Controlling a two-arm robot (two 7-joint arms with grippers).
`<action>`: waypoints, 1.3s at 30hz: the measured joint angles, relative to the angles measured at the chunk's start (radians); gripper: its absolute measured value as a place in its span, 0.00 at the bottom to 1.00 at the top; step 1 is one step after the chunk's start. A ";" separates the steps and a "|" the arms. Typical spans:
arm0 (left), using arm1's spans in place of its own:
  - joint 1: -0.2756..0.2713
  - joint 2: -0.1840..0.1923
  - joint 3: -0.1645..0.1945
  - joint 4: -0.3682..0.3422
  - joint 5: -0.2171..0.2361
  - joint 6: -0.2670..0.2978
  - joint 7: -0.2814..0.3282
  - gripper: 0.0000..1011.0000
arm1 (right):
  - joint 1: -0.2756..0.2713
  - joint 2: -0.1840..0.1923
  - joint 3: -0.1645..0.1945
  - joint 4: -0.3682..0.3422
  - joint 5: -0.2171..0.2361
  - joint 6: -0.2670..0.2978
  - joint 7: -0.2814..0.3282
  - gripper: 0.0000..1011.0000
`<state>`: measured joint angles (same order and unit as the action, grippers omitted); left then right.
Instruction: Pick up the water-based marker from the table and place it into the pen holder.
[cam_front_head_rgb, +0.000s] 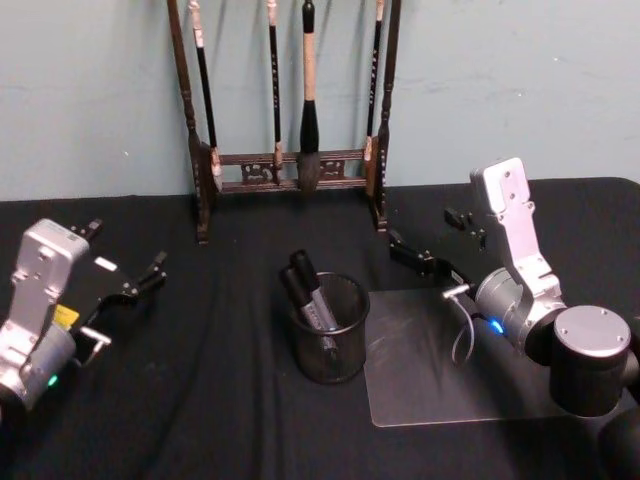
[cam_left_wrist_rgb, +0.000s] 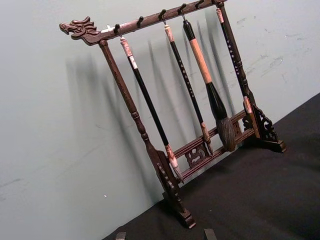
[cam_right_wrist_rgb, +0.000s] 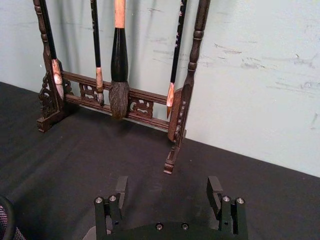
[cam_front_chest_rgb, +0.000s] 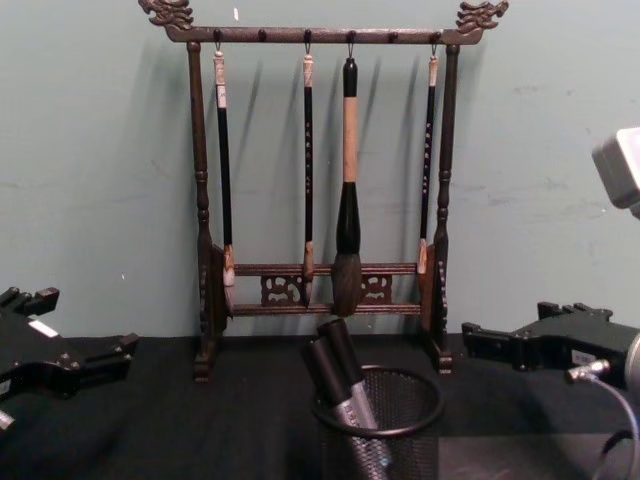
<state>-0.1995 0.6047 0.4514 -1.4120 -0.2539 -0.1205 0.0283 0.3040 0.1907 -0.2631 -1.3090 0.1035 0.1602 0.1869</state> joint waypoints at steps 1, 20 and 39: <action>0.000 0.000 0.000 0.000 0.000 0.000 0.000 1.00 | 0.000 0.000 0.000 0.000 0.000 0.000 0.000 0.99; 0.000 0.000 0.000 0.000 0.000 0.000 0.000 1.00 | 0.001 0.002 -0.003 0.000 0.001 -0.001 -0.002 0.99; 0.000 0.000 0.000 0.000 0.000 0.000 0.000 1.00 | 0.001 0.002 -0.003 0.000 0.001 -0.002 -0.002 0.99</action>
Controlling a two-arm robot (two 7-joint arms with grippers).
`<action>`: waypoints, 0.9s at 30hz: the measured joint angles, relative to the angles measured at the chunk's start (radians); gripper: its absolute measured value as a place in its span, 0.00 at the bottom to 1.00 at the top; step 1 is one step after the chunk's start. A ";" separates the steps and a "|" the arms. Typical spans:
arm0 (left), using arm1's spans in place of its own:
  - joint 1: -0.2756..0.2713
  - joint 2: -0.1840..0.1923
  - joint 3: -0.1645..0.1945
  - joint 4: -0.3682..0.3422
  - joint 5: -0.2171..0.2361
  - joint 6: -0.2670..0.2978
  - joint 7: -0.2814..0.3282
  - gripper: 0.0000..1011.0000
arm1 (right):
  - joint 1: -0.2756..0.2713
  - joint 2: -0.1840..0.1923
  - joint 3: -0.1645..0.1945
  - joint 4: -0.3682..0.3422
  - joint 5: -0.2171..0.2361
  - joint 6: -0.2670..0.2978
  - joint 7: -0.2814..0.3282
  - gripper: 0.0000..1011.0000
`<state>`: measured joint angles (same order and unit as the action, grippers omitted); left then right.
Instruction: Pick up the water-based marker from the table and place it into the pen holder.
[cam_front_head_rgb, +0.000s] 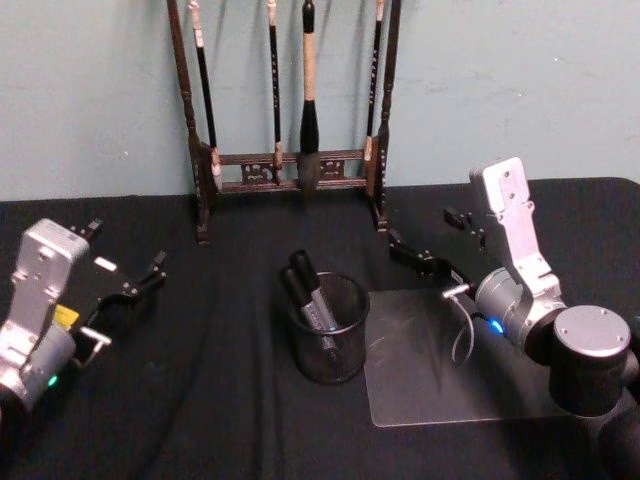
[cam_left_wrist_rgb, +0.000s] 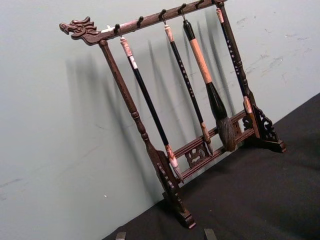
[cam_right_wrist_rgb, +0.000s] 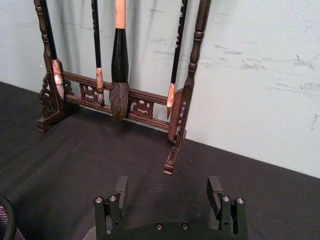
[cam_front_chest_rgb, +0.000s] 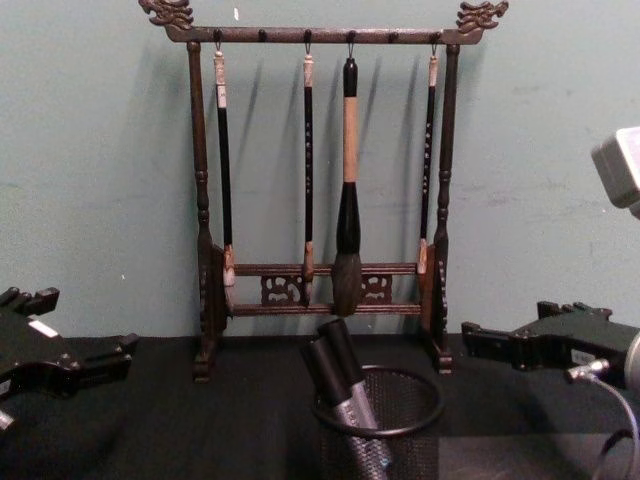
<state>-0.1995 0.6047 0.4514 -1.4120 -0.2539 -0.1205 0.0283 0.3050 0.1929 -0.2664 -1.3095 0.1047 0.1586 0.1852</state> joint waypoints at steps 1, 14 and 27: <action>0.000 0.000 0.000 0.000 0.000 0.000 0.000 1.00 | 0.000 0.000 0.000 0.000 0.000 0.000 0.000 0.99; 0.000 0.000 0.000 0.000 0.000 0.000 0.000 1.00 | 0.000 0.000 0.000 0.000 0.000 0.000 0.000 0.99; 0.000 0.000 0.000 0.000 0.000 0.000 0.000 1.00 | 0.000 0.000 0.000 0.000 0.000 0.000 0.000 0.99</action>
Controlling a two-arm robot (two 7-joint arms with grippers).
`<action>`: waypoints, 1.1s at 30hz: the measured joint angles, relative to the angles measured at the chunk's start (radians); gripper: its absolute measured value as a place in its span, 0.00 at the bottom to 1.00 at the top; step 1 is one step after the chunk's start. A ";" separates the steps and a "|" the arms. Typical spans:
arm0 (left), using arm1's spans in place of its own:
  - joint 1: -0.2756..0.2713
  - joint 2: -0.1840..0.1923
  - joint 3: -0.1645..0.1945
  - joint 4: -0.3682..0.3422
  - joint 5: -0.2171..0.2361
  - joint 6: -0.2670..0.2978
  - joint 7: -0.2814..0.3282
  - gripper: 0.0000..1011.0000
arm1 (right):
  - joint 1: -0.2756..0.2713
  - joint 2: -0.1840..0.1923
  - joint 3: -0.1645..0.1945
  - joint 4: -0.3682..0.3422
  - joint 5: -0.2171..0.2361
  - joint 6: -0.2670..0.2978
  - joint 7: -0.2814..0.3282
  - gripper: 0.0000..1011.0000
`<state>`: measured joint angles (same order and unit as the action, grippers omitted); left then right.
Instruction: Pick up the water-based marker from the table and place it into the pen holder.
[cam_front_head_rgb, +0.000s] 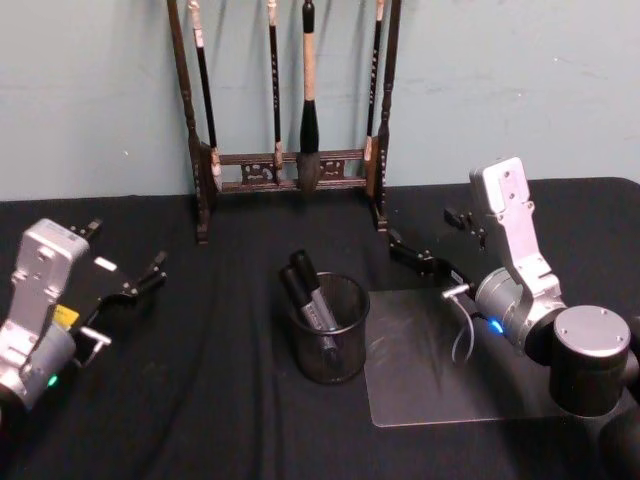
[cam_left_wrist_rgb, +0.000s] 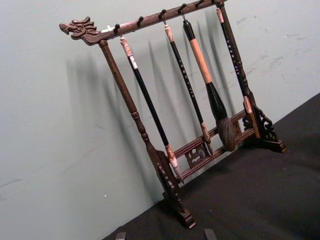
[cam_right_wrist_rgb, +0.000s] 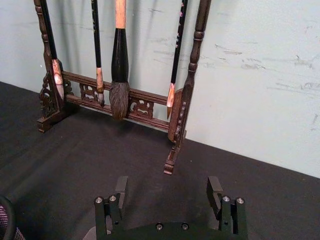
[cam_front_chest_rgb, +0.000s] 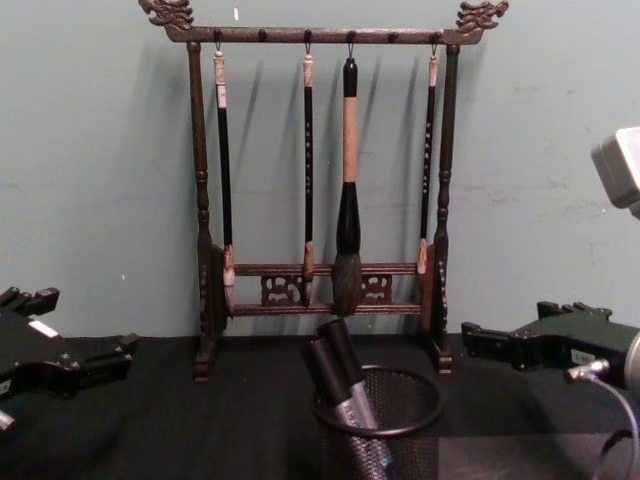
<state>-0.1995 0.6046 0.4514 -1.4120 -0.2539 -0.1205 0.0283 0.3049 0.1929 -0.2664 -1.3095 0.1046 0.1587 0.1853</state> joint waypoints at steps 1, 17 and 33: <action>0.000 0.000 0.000 0.000 0.000 0.000 0.000 1.00 | 0.000 0.000 0.000 0.000 0.000 0.000 0.000 0.99; 0.000 0.000 0.000 0.000 0.000 0.000 0.000 1.00 | 0.000 0.000 0.000 0.000 0.000 0.000 0.000 0.99; 0.000 0.000 0.000 0.000 0.000 0.000 0.000 1.00 | 0.000 0.000 0.000 0.000 0.000 0.000 0.000 0.99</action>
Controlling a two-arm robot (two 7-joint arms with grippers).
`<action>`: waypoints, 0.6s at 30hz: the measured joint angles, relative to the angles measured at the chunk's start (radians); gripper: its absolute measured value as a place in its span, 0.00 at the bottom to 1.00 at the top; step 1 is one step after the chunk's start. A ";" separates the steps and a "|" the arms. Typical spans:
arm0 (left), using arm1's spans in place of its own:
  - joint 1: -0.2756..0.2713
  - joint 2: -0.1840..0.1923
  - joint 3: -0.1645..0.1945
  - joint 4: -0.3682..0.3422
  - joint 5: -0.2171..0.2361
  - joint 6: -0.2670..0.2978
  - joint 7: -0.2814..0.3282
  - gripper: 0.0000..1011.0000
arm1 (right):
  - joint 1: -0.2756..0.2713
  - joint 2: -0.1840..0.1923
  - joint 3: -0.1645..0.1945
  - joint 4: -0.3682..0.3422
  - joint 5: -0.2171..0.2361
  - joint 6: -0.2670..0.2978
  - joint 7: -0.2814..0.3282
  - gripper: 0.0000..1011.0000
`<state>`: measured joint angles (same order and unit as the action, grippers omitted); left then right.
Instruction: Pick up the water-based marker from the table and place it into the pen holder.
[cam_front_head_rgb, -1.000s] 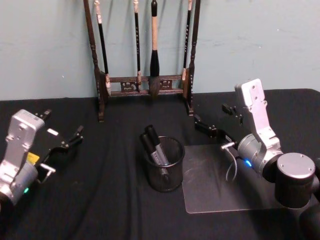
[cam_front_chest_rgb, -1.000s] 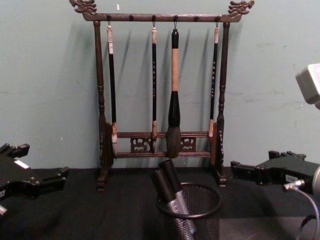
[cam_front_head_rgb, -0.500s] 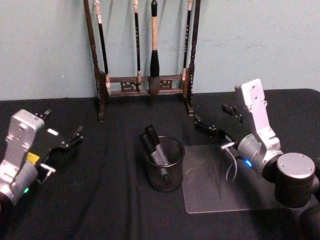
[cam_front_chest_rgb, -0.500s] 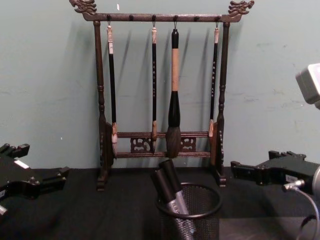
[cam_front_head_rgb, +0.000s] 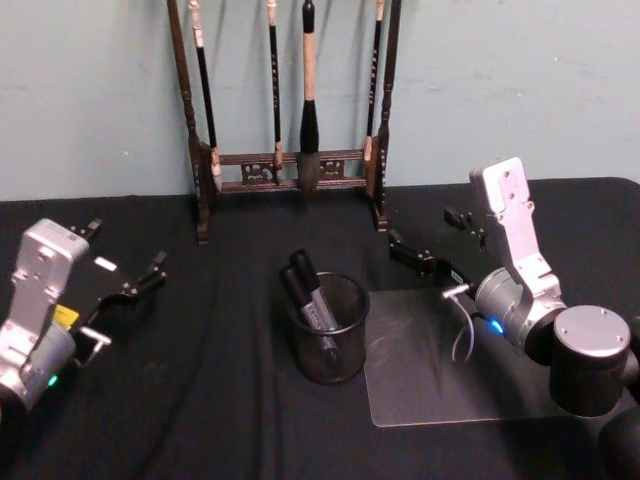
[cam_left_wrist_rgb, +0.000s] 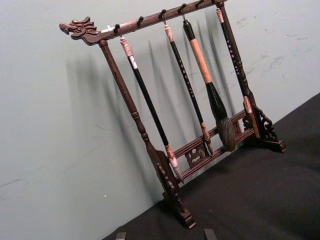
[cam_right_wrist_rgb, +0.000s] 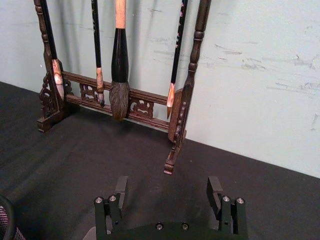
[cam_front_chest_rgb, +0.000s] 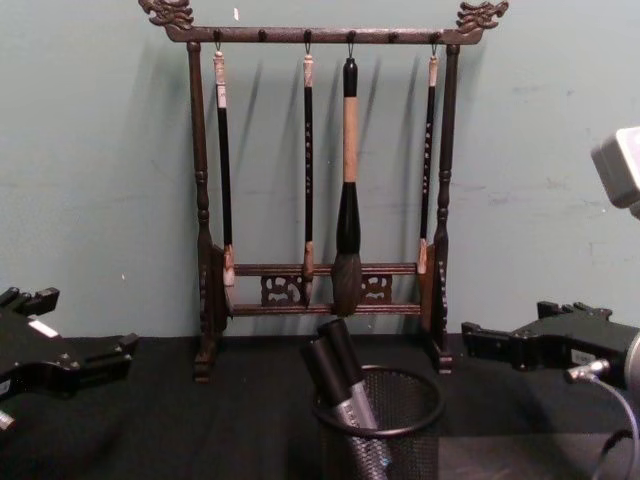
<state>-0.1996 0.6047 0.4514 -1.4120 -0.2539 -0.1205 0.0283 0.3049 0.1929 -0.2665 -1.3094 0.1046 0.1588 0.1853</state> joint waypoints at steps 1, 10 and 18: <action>0.000 0.000 0.000 0.000 0.000 0.000 0.000 1.00 | 0.000 0.000 0.000 0.000 0.000 0.000 0.000 0.99; 0.000 0.000 0.000 0.000 0.000 0.000 0.000 1.00 | 0.000 0.000 0.000 0.000 0.000 0.000 0.000 0.99; 0.000 0.000 0.000 0.000 0.000 0.000 0.000 1.00 | 0.000 0.000 0.000 0.000 0.000 0.000 0.000 0.99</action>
<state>-0.1995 0.6047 0.4514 -1.4120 -0.2539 -0.1206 0.0283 0.3049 0.1929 -0.2664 -1.3094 0.1046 0.1587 0.1853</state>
